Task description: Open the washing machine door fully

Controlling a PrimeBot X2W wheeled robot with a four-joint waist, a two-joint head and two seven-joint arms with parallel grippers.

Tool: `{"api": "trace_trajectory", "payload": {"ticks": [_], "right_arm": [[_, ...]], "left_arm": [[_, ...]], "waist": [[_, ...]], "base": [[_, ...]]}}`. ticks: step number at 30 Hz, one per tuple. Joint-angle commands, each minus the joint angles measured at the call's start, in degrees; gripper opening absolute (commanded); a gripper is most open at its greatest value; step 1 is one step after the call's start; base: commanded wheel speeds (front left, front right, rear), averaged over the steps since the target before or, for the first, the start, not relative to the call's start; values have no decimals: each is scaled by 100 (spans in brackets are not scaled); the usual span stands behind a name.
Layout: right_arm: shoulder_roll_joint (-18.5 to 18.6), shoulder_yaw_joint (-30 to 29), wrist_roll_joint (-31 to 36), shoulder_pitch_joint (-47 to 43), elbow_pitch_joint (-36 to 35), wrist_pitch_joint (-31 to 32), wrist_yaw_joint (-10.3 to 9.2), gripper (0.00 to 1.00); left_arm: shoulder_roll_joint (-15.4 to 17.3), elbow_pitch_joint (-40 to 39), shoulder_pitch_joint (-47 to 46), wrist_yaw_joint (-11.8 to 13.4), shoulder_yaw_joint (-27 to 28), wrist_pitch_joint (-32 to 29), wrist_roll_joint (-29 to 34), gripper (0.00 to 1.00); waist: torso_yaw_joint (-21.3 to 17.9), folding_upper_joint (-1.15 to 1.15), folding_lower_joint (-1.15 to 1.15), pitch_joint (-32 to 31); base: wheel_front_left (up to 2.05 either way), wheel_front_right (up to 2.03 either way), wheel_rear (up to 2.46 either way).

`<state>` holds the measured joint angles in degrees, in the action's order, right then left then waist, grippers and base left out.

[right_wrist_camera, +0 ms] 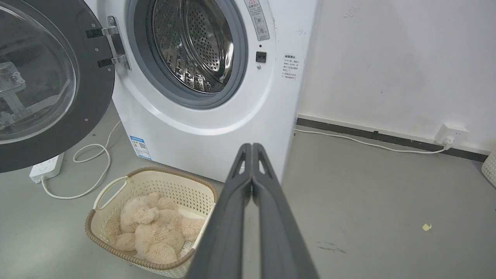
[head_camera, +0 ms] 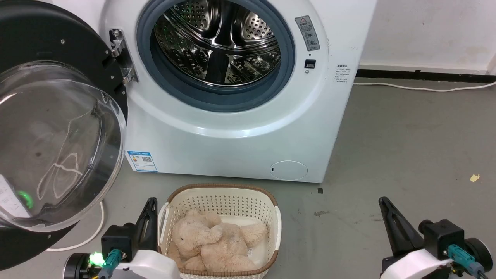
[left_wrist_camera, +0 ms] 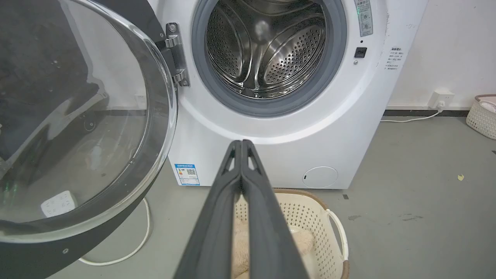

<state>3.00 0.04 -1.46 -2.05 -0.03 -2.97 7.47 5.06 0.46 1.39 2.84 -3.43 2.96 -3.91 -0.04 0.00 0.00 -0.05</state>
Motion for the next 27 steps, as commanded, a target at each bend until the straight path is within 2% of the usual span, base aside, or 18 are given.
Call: {"api": "trace_trajectory", "payload": {"ticks": [1, 27], "right_arm": [[-10, -4, 50, 77, 3, 39, 2, 0], [-13, -4, 146, 205, 3, 297, 2, 0]], "left_arm": [[-28, -24, -68, -33, 47, -36, 68, 0], [-218, -46, -139, -284, 343, -296, 391, 0]], "waist": [[0, 0, 0, 0], [4, 0, 0, 5]], "base": [[0, 0, 0], [0, 0, 0]]}}
